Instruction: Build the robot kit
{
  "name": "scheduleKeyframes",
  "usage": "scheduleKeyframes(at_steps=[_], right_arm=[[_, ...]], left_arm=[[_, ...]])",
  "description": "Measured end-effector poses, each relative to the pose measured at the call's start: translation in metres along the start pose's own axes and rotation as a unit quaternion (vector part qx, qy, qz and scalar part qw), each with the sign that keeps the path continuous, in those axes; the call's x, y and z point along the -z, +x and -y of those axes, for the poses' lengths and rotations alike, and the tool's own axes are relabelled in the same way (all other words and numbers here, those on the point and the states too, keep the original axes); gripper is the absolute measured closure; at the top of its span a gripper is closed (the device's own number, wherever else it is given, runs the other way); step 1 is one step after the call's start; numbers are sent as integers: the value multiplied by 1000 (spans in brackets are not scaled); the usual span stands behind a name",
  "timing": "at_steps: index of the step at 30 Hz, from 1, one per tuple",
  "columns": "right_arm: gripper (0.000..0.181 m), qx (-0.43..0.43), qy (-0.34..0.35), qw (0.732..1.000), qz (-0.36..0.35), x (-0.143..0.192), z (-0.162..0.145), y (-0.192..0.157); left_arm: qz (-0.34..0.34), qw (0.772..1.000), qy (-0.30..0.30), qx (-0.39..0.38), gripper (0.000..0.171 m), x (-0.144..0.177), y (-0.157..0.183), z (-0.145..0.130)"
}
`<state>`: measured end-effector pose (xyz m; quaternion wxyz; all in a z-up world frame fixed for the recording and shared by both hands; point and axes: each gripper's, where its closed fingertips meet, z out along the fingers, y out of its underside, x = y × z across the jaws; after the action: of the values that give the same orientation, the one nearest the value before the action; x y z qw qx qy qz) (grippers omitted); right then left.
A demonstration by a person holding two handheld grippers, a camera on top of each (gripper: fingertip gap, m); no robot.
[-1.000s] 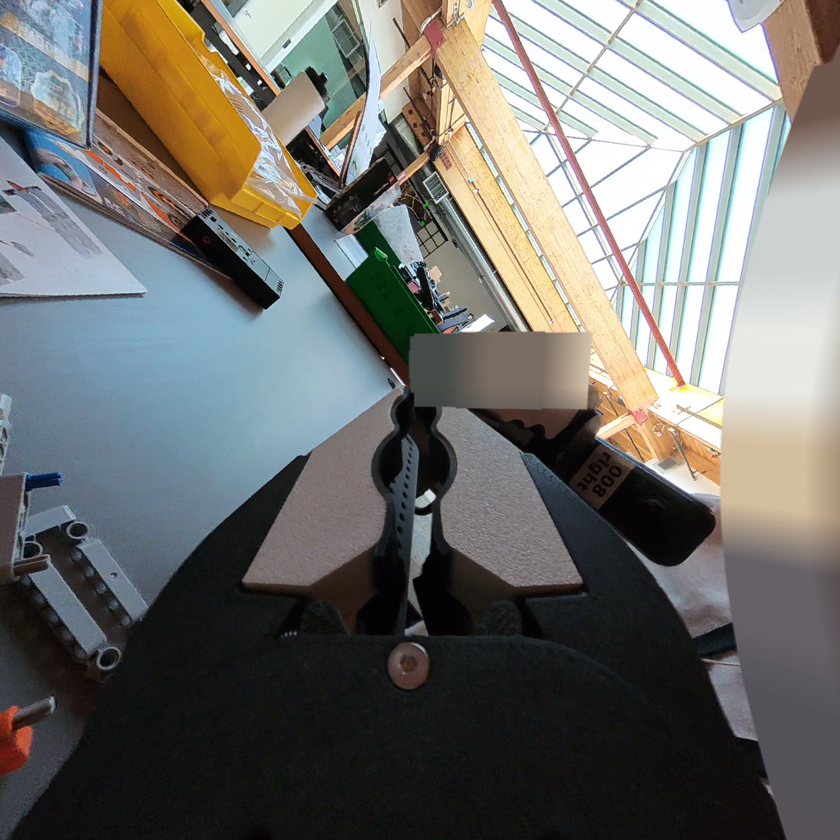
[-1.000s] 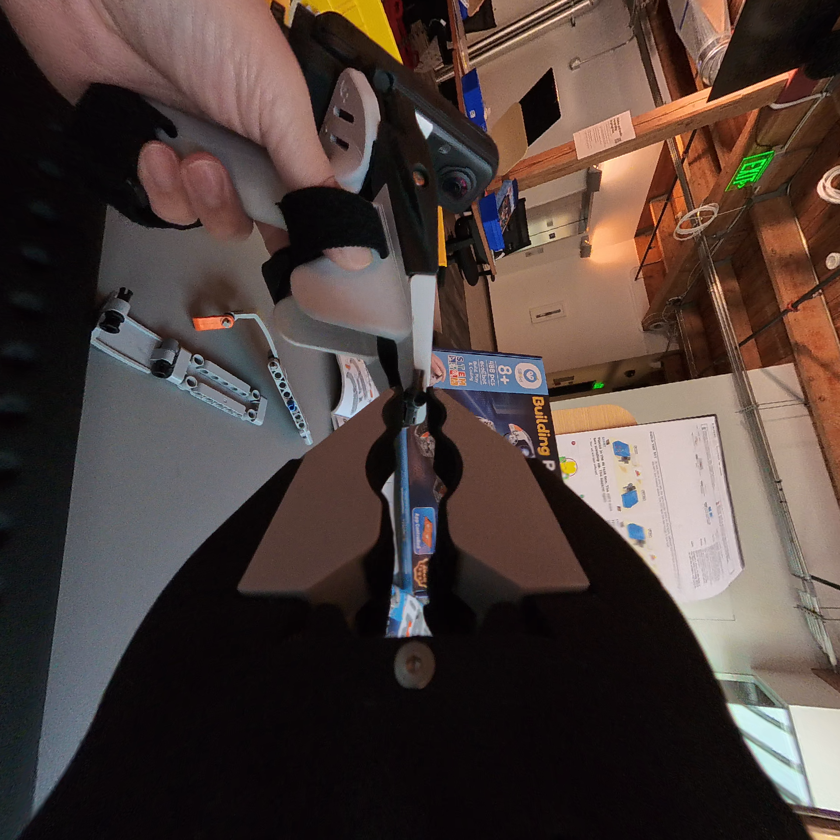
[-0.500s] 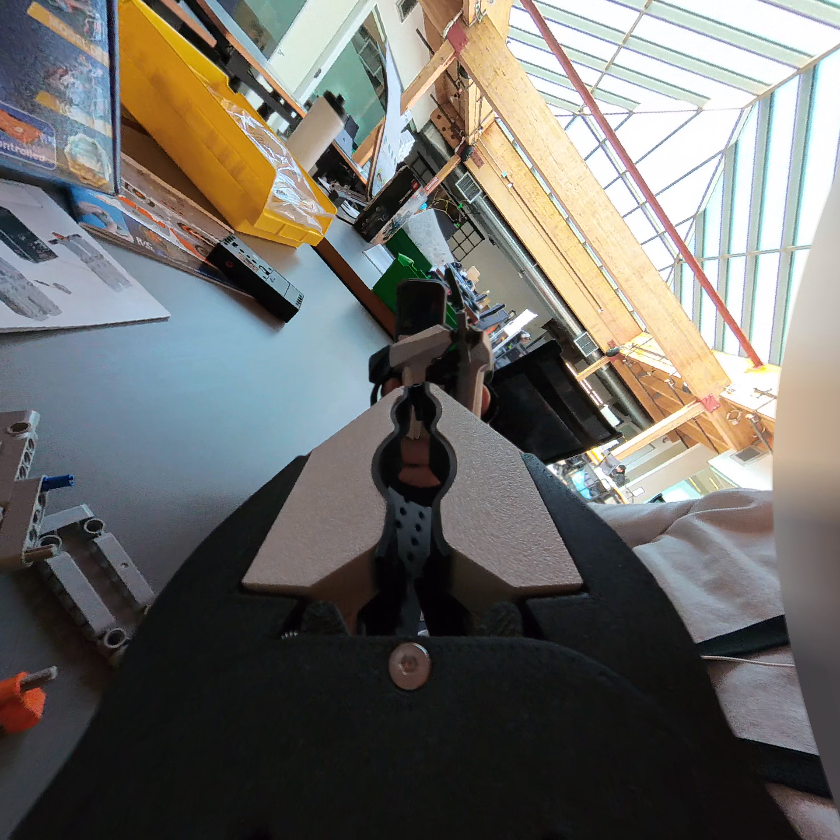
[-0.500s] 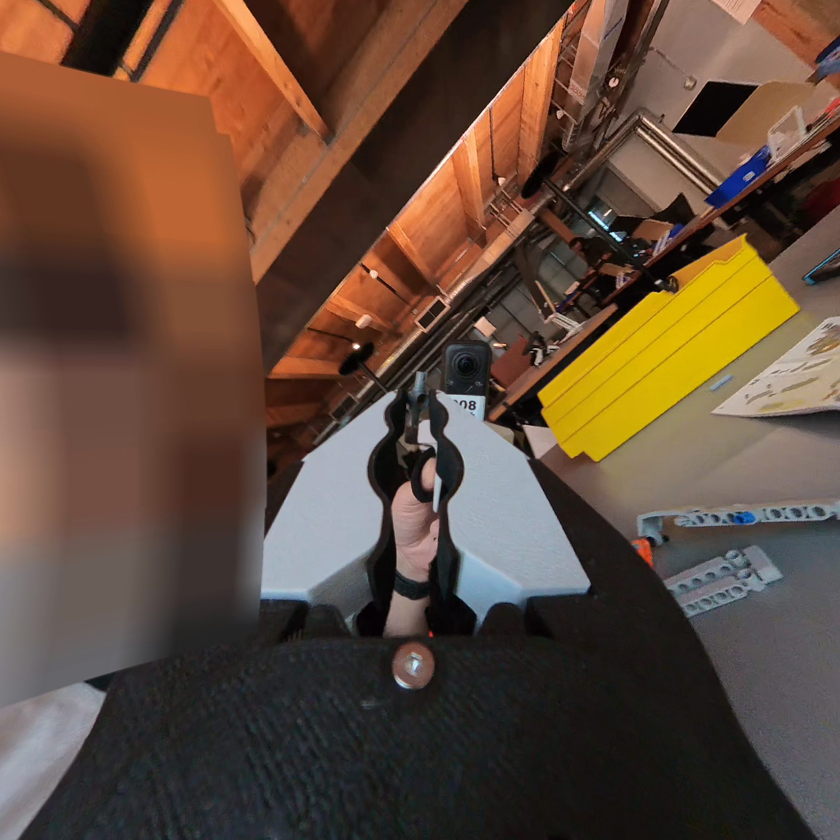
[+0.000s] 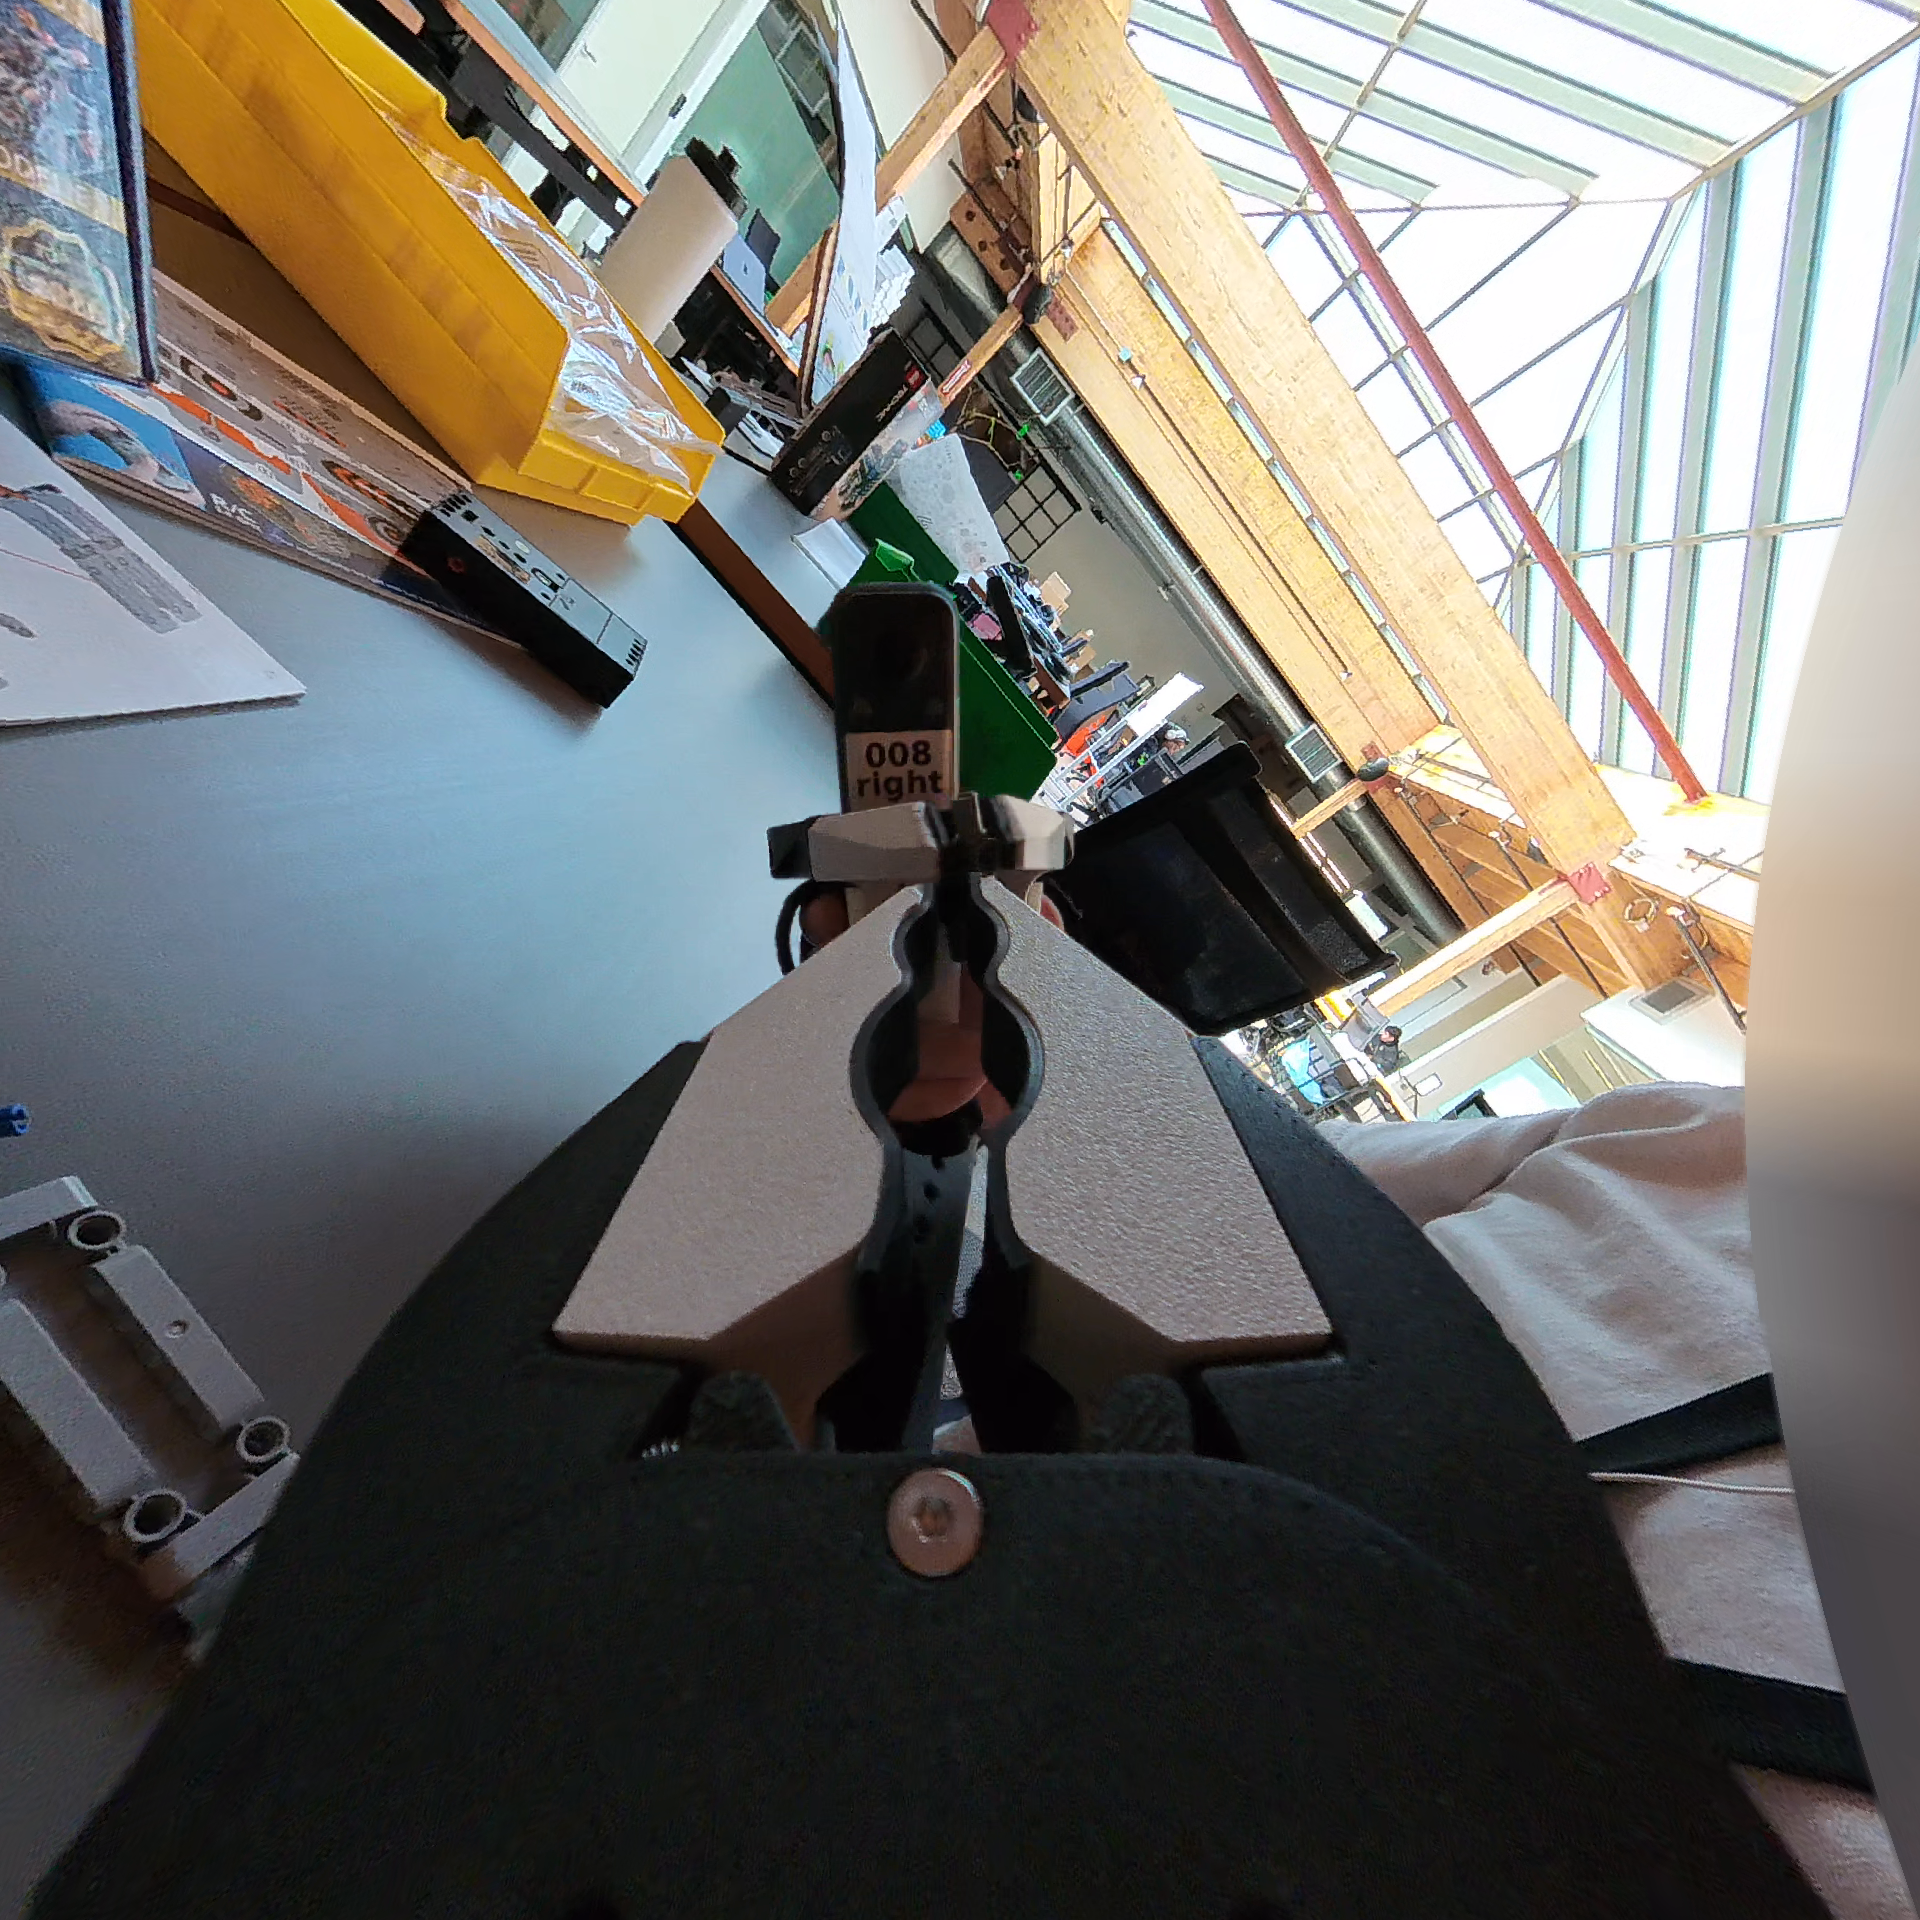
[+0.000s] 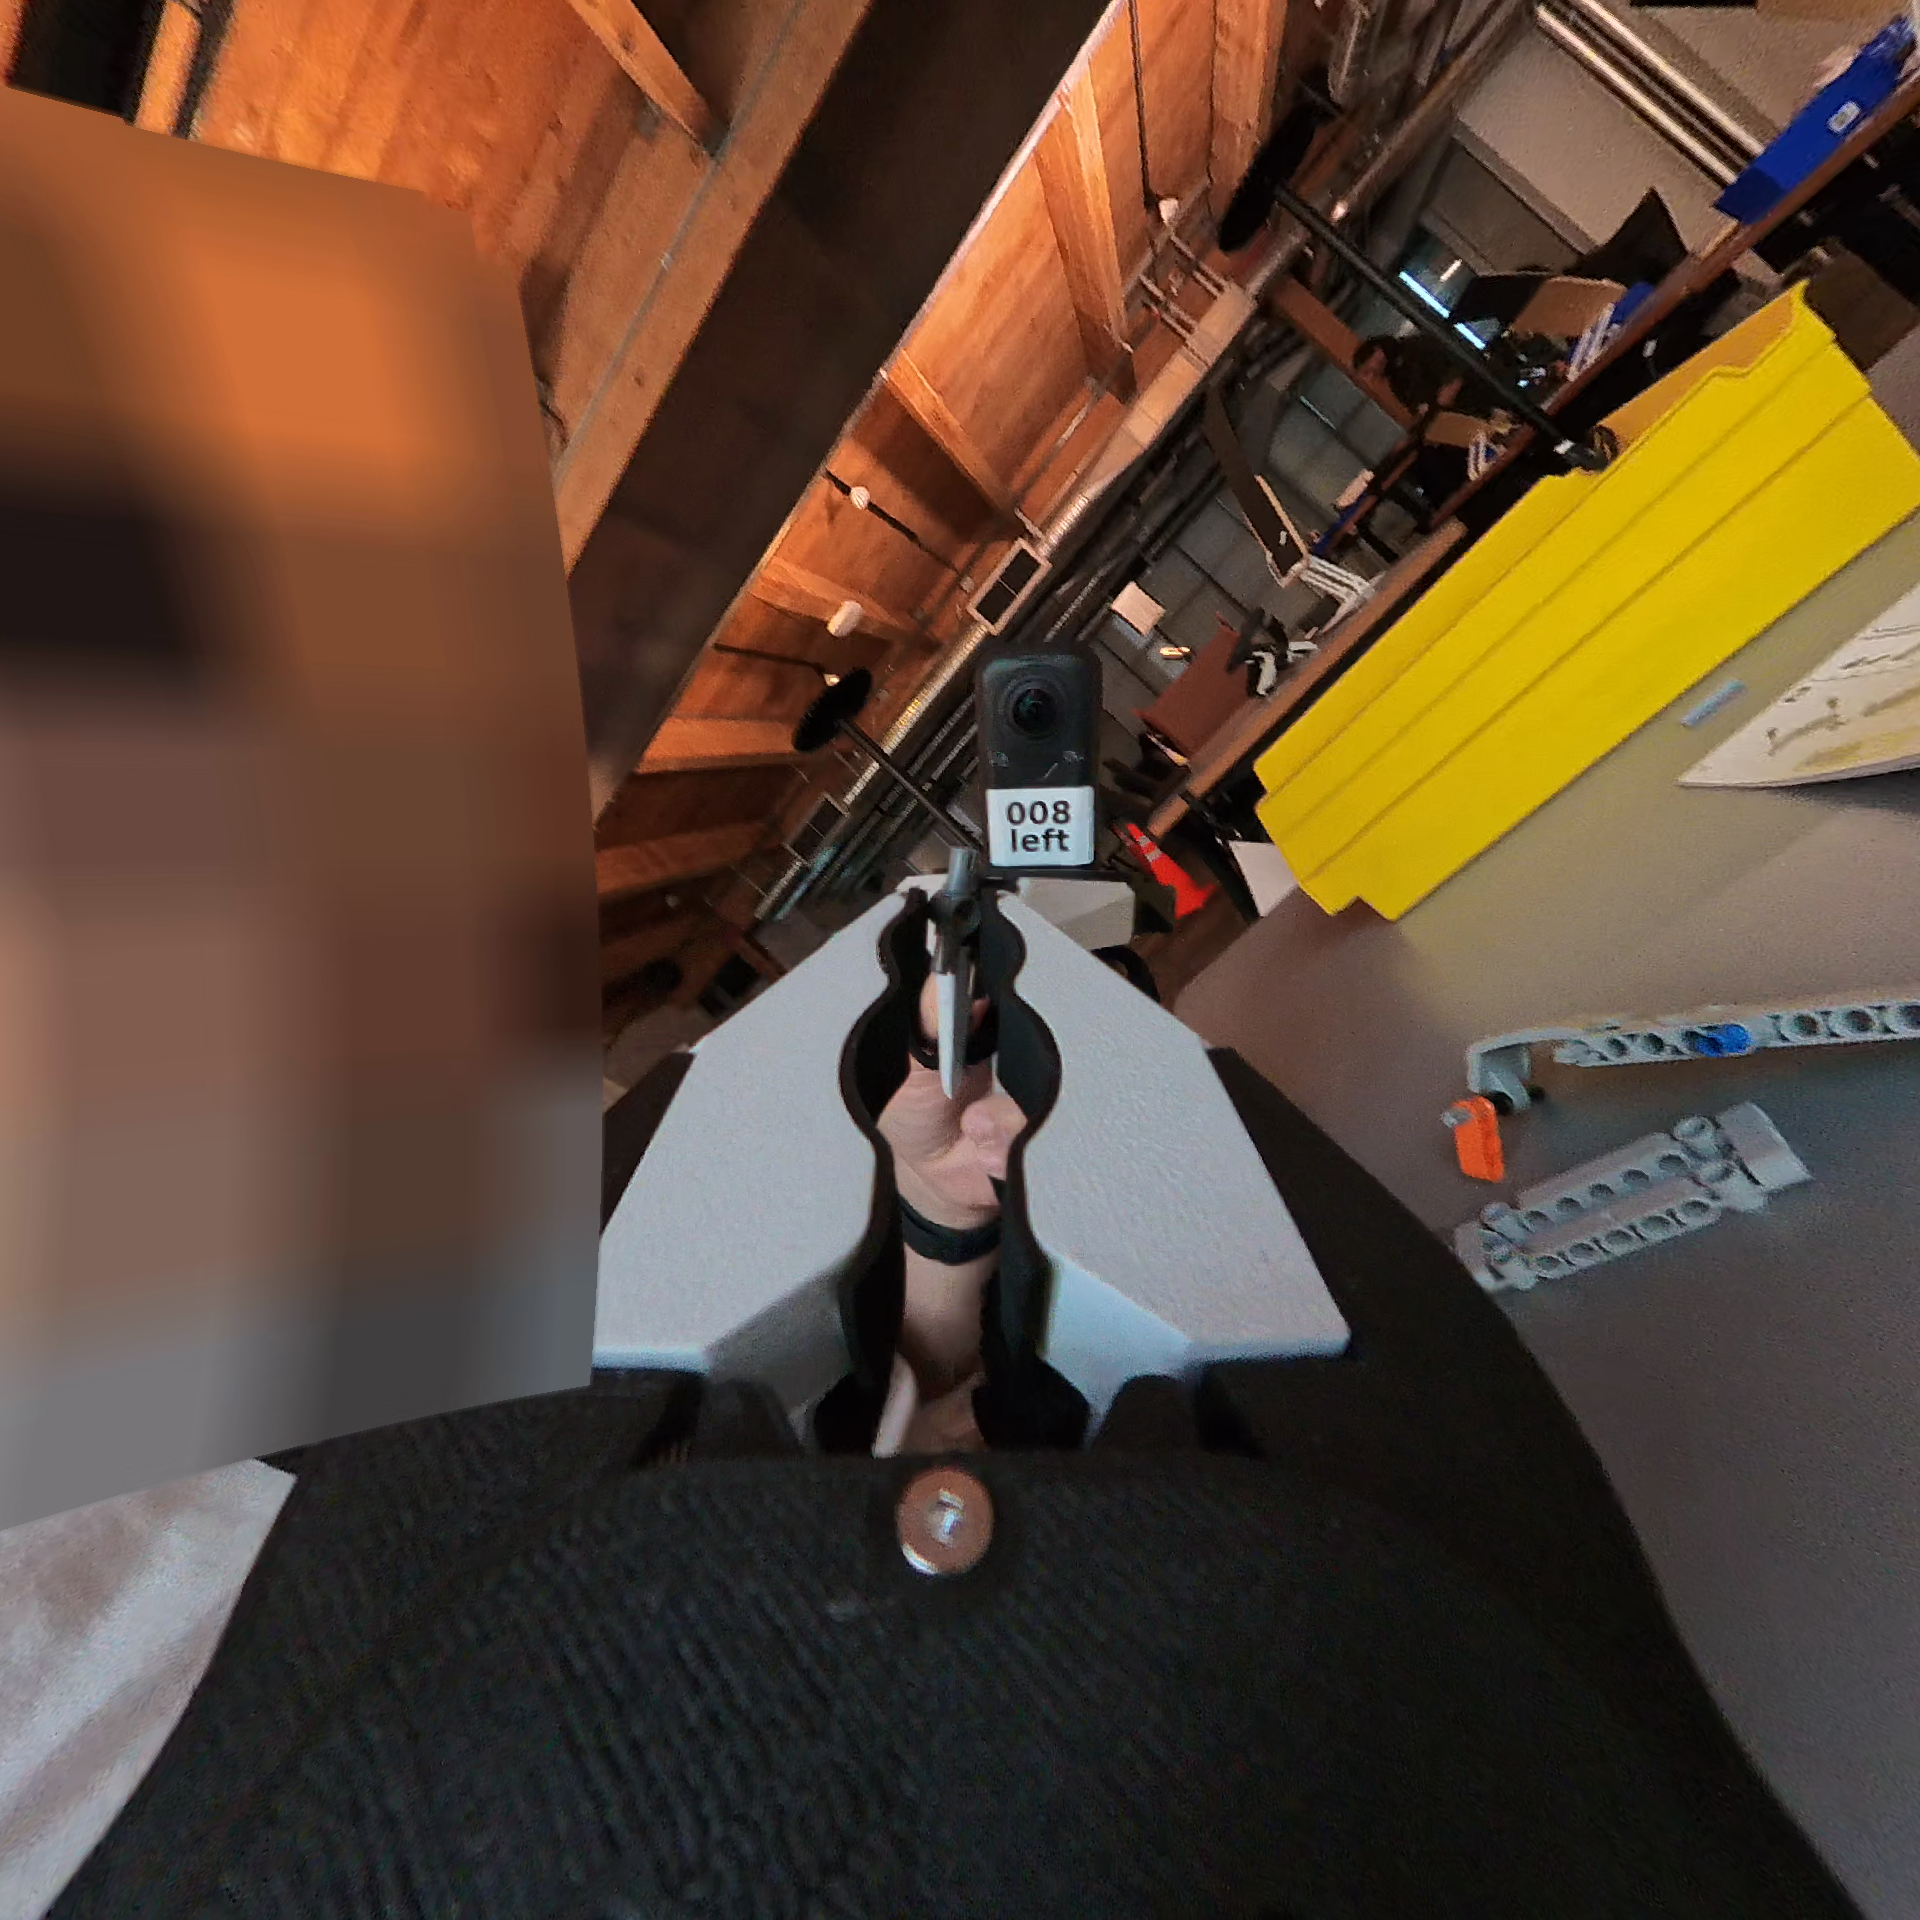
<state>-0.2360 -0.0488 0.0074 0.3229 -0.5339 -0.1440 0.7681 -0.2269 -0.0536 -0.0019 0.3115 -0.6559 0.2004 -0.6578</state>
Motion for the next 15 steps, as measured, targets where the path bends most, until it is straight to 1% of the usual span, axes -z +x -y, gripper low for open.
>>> scheduleKeyframes(at_steps=[1,5,8,13,15], right_arm=[[174,8,-9,1000,-10,1,-1,2],[174,45,-59,996,-49,3,-7,10],[174,57,-79,993,-66,3,-10,13],[174,24,-75,994,-74,3,-11,20],[173,-7,-65,994,-84,3,-12,25]], left_arm=[[2,1000,-3,1,170,0,-2,-1],[15,1000,-9,-1,170,2,-9,-6],[18,1000,-10,-3,169,3,-11,-8],[44,999,-17,-23,170,5,-18,-9],[61,998,-21,-29,170,6,-23,-10]])
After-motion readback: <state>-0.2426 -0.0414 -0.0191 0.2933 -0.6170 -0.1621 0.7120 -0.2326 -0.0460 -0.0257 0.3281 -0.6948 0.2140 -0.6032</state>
